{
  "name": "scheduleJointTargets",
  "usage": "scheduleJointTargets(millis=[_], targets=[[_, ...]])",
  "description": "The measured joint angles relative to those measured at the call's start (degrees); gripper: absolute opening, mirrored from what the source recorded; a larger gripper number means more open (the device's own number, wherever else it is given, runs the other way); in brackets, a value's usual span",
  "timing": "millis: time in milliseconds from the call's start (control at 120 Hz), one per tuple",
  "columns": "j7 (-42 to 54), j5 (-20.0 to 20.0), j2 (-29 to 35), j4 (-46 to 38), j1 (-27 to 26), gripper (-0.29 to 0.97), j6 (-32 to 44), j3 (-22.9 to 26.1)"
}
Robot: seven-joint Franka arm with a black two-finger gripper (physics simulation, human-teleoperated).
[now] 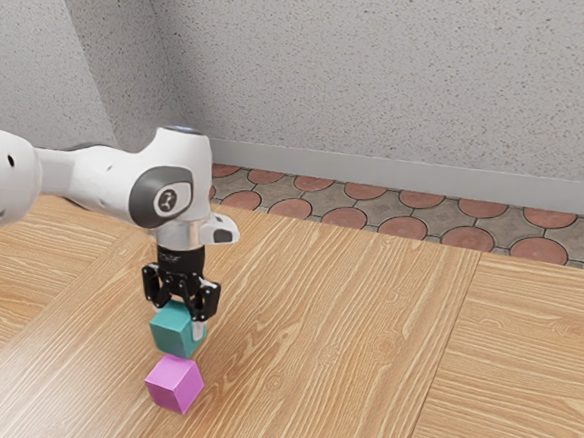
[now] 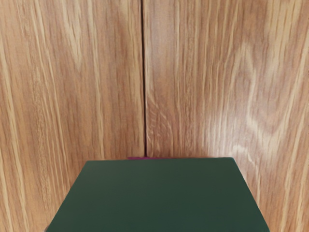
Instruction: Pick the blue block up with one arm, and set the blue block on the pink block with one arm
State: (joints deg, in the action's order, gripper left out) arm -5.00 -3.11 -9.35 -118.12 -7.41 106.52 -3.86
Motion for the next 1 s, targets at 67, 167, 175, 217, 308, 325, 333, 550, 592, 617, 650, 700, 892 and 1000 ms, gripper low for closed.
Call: scheduleJointTargets(millis=[67, 167, 175, 217, 308, 325, 333, 550, 592, 617, 650, 700, 892, 1000], targets=[[0.0, 0.0, 0.1, -0.1, 0.0, 0.40, -0.1, 0.0], [-0.1, 0.1, 1.3, -1.5, 0.0, 0.40, -0.2, 0.0], [-0.2, 0.1, 1.4, -1.7, 0.0, 0.40, -0.2, 0.0], [-0.2, 0.1, 2.3, -2.7, 0.0, 0.40, -0.1, 0.0], [-0.4, 0.2, 4.2, -5.1, 0.0, 0.40, 0.0, 0.0], [-0.4, 0.2, 4.5, -5.6, 0.0, 0.40, 0.1, 0.0], [-0.4, 0.2, 4.7, -5.9, 0.0, 0.40, 0.2, 0.0], [-0.8, 0.2, 6.5, -9.5, 0.0, 0.40, 1.1, 0.0], [-0.9, 0.2, 6.4, -9.6, 0.0, 0.40, 1.5, 0.1], [-0.9, 0.2, 6.4, -9.7, 0.0, 0.40, 1.7, 0.1], [-0.9, 0.2, 6.4, -9.7, 0.0, 0.40, 2.0, 0.1], [-0.9, 0.1, 6.3, -9.7, 0.0, 0.40, 2.5, 0.1], [-1.1, 0.1, 6.5, -9.8, 0.0, 0.40, 3.6, 0.2], [-1.1, 0.1, 6.5, -10.2, 0.1, 0.40, 4.1, 0.6]])
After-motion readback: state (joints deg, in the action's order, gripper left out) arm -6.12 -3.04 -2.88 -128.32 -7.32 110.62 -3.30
